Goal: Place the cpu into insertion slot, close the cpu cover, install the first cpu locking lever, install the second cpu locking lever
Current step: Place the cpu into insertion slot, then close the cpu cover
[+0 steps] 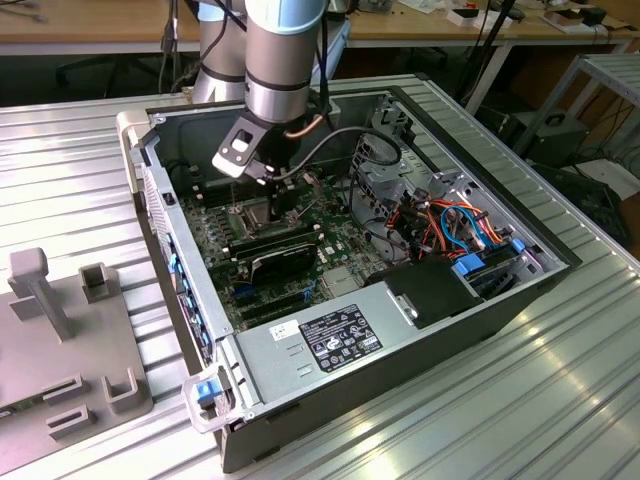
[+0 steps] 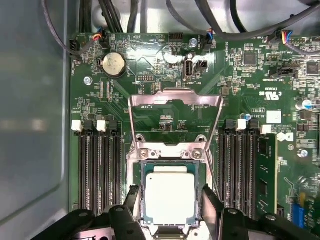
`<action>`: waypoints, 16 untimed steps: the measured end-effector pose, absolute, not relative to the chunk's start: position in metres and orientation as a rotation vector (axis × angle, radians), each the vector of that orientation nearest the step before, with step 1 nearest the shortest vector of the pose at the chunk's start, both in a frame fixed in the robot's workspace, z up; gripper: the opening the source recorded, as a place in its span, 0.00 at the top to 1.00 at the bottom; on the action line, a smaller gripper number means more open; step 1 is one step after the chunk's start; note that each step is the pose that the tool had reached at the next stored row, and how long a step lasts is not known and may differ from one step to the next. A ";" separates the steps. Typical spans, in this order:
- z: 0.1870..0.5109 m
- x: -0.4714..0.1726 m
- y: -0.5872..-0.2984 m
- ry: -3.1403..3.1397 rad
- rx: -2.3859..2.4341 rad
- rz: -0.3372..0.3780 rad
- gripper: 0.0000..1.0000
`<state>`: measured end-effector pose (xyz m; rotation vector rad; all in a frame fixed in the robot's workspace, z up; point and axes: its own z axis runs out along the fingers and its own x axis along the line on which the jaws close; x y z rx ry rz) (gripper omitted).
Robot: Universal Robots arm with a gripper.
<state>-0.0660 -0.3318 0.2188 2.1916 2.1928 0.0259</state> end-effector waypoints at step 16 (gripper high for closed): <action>0.228 -0.066 -0.332 2.193 2.191 0.017 0.89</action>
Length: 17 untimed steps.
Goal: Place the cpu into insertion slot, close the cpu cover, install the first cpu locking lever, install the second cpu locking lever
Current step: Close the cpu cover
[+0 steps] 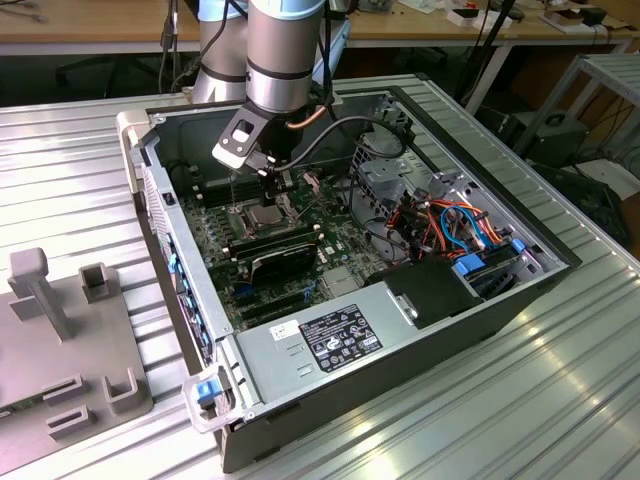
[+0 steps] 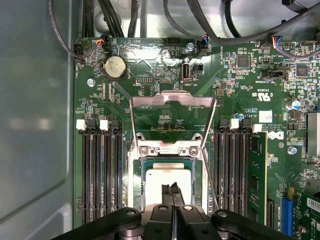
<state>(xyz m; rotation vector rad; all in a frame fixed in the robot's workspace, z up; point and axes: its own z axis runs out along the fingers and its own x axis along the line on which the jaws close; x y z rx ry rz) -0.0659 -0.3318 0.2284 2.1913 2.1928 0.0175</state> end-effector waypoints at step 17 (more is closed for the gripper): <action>0.251 -0.066 -0.332 2.193 2.191 0.017 0.89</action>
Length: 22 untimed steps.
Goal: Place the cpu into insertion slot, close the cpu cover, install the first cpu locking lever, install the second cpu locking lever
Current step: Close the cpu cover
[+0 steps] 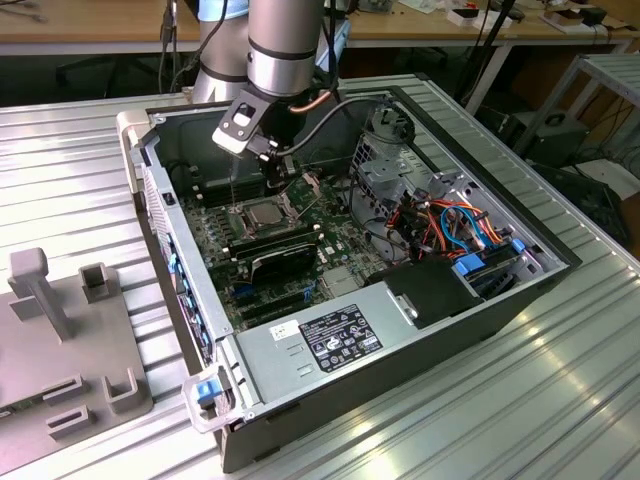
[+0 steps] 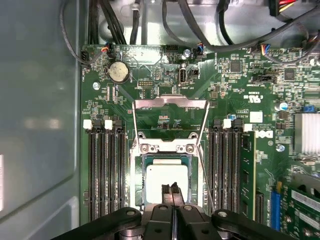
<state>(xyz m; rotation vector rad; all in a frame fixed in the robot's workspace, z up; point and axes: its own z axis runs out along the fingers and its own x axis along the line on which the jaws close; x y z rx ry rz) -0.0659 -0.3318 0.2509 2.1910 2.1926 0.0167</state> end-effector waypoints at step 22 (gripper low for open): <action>0.260 -0.052 -0.332 2.193 2.191 0.017 0.89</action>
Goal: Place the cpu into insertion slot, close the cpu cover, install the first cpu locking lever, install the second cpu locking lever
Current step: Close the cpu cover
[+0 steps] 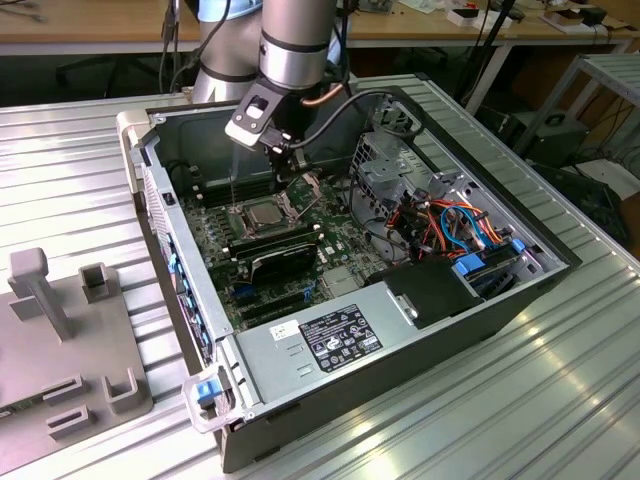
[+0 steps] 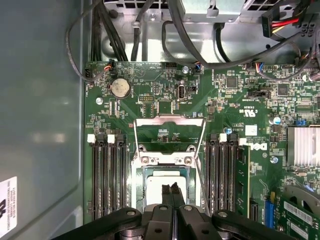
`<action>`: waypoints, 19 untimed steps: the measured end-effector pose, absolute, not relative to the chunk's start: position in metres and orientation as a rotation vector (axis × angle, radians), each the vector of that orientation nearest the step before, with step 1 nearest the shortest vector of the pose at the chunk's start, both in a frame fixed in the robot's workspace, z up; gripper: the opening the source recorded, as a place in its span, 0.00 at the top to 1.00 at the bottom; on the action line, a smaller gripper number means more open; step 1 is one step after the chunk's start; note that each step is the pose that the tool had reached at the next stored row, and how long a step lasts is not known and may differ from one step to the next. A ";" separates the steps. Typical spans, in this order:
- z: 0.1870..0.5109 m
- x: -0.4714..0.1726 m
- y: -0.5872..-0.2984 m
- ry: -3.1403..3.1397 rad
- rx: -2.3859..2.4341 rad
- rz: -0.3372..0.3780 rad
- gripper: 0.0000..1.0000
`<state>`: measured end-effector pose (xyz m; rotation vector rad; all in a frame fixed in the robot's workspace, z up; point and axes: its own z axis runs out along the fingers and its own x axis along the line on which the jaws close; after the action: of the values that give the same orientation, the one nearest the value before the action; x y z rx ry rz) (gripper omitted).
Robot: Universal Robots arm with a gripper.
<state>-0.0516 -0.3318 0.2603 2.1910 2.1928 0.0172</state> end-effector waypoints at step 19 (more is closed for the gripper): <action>0.274 -0.045 -0.332 2.194 2.193 0.021 0.89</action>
<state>-0.0446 -0.3318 0.2743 2.1927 2.1944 0.0206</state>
